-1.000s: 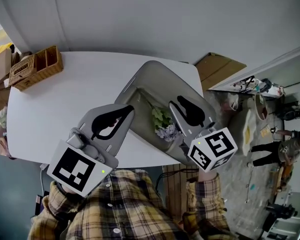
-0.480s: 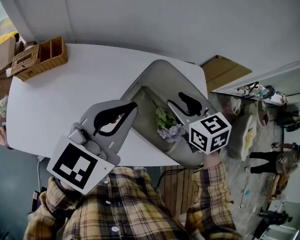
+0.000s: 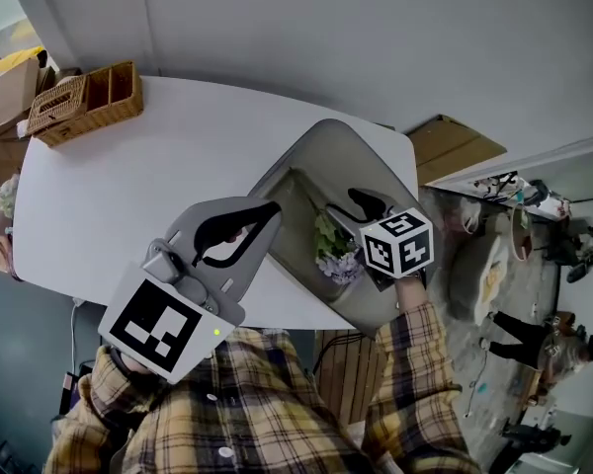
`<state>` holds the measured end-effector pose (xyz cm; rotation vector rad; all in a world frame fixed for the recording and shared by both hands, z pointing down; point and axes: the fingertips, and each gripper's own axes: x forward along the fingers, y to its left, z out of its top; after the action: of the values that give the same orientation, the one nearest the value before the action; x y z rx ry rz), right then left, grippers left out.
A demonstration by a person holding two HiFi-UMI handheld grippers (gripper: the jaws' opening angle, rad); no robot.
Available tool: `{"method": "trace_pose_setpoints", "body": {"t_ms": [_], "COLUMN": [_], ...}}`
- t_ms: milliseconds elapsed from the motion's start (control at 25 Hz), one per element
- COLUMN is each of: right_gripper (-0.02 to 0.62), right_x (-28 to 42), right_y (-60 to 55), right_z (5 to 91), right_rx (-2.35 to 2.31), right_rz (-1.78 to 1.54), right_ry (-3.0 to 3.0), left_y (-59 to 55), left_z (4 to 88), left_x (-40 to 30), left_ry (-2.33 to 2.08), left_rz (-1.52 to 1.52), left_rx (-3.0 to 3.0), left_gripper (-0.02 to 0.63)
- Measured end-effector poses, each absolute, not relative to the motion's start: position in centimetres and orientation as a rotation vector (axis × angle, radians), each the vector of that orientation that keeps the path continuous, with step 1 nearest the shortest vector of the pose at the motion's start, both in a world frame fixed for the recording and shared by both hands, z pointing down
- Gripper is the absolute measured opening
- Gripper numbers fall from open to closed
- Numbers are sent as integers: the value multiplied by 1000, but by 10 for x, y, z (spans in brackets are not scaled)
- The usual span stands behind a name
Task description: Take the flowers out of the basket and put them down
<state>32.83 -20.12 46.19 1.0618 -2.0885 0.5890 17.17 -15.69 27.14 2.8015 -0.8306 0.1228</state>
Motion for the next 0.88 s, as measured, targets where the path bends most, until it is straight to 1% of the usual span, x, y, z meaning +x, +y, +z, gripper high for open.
{"method": "trace_pose_setpoints", "body": {"t_ms": [320,560,880], "right_gripper": [243,261,265], "right_x": [337,337,346], "right_y": [-197,-194,-186], "right_z": [522,549,579], "right_rx": [955,927,879], "right_rz": [657,690,727], "right_ry": [-1994,-1956,-1879], "left_y": [-157,-158,-162], "left_z": [275,279,281], "left_x": [170,167,166], "left_ry": [-852,-867,-877], "left_rz": [122,123,127], "left_rx": [2789,2780,2768], "left_gripper": [12,12,12]}}
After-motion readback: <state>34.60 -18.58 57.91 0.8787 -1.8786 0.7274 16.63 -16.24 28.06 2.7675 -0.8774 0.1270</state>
